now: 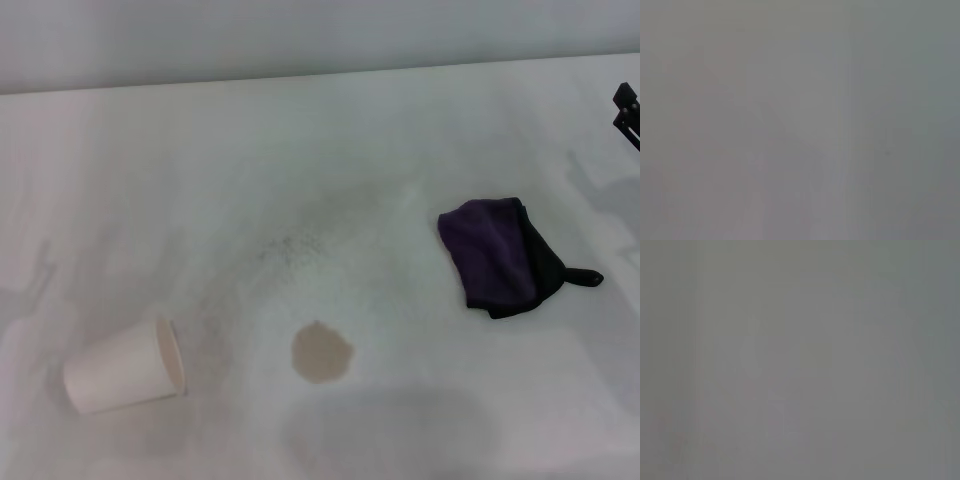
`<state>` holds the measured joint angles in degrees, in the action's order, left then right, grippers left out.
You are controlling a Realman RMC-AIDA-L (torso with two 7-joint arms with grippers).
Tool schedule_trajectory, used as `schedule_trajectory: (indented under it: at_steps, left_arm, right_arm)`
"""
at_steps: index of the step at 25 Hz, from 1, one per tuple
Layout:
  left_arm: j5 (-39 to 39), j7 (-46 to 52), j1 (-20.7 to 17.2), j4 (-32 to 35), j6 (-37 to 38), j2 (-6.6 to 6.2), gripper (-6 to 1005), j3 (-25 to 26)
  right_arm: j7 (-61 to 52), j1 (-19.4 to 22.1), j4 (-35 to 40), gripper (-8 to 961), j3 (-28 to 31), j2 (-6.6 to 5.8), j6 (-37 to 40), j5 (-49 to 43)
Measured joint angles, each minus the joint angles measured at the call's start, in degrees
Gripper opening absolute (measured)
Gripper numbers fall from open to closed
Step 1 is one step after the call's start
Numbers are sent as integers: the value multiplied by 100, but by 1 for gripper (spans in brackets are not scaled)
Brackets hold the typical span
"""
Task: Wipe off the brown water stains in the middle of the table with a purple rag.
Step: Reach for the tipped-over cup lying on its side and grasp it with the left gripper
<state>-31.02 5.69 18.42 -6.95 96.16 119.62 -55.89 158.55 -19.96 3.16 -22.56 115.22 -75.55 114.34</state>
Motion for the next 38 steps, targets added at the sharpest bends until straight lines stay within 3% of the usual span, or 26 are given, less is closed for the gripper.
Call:
schedule_trajectory:
  at_steps: [15,19,20,22,24,25,27,30,38]
  left_arm:
    - [-4,824,28,0,-108,-78,892,-108]
    - [-11,1914,-45,427,-521,-278,892,-691]
    - [-11,1914,-45,427,-521,-278,892,-691]
    - [-16,2565,-117,872,-837,-422,892,-1128]
    - [-19,2674,-124,945,-896,-454,892,-1221]
    - [-22,3272,-136,1245,-1205,-642,892,-1602]
    - [-23,3609,-140,1402,-1352,-749,892,-1823]
    - [-154,4296,-141,1777,-1530,-1022,891,-2268]
    - [-1596,5866,-255,3023,-1591,-1562,891,-2365]
  right_arm:
    - [0,1,11,876,-29,0,76,0]
    - [0,0,5,875,-30,6,76,-3]
    - [0,0,4,875,-33,8,76,-4]
    - [0,1,2,875,-37,9,76,-6]
    - [0,0,1,875,-38,9,76,-10]
    - [0,-3,1,875,-38,9,74,-12]
    - [0,-16,0,875,-37,9,67,-16]
    - [0,-49,0,875,-38,9,57,-18]
    - [0,-165,0,875,-5,24,60,3]
